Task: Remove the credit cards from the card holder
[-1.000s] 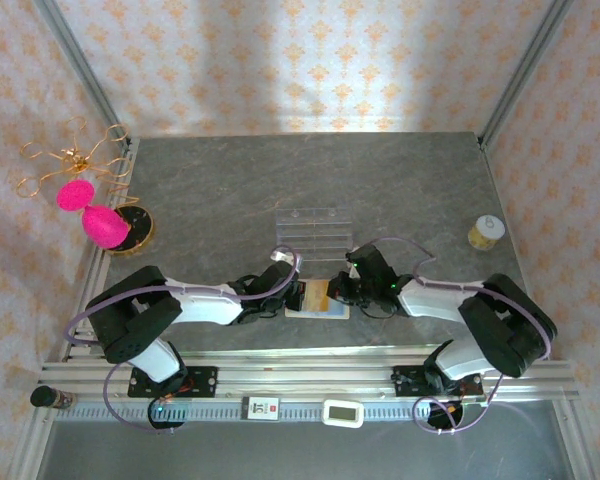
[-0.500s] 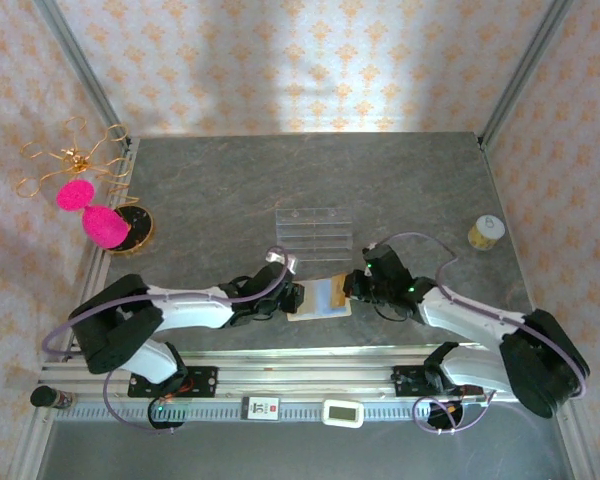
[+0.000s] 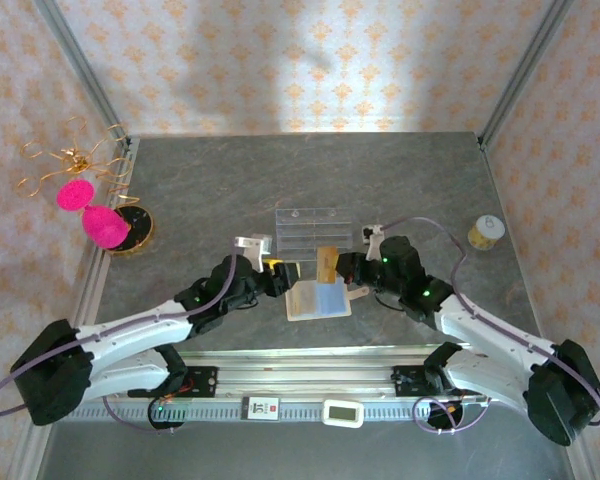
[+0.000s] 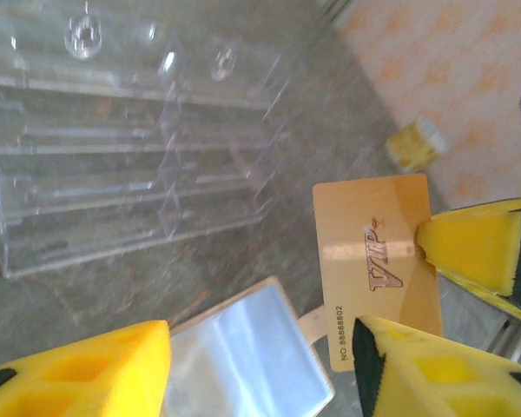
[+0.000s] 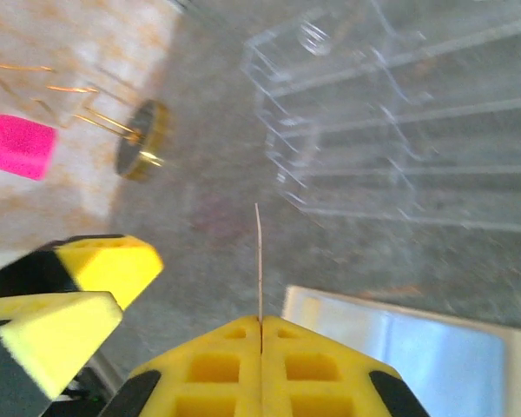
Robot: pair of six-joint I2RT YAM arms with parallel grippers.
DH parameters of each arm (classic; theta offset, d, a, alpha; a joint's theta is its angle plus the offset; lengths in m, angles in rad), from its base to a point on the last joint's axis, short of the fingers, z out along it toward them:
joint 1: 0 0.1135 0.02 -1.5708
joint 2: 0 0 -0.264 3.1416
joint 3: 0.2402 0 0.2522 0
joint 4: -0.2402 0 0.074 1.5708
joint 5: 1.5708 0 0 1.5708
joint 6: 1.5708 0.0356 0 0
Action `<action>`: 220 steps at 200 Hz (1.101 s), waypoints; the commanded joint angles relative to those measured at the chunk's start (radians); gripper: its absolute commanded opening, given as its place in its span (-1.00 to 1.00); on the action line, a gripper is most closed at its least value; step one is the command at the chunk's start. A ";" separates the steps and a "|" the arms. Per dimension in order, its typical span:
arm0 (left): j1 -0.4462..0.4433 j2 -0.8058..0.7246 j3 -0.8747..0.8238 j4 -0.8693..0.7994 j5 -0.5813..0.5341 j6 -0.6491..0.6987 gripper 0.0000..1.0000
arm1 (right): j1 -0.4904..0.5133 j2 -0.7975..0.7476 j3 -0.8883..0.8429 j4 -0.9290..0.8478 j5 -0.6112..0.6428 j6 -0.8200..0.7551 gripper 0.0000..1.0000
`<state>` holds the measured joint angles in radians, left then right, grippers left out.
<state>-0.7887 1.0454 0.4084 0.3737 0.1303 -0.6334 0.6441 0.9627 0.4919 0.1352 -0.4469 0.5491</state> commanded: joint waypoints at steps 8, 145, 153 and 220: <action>0.003 -0.104 -0.115 0.302 -0.008 -0.063 0.62 | -0.006 -0.047 0.010 0.251 -0.032 0.070 -1.00; 0.102 -0.015 -0.140 0.646 0.271 -0.232 0.16 | 0.091 0.105 0.075 0.563 -0.101 0.158 -1.00; 0.102 -0.016 -0.141 0.649 0.275 -0.235 0.11 | 0.097 0.114 0.076 0.573 -0.095 0.158 -1.00; 0.101 -0.038 -0.159 0.660 0.279 -0.253 -0.41 | 0.113 0.192 0.077 0.623 -0.044 0.175 -1.00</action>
<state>-0.6918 1.0290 0.2619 0.9684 0.3866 -0.8814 0.7460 1.1381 0.5369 0.6956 -0.5175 0.7185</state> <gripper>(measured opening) 0.336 0.026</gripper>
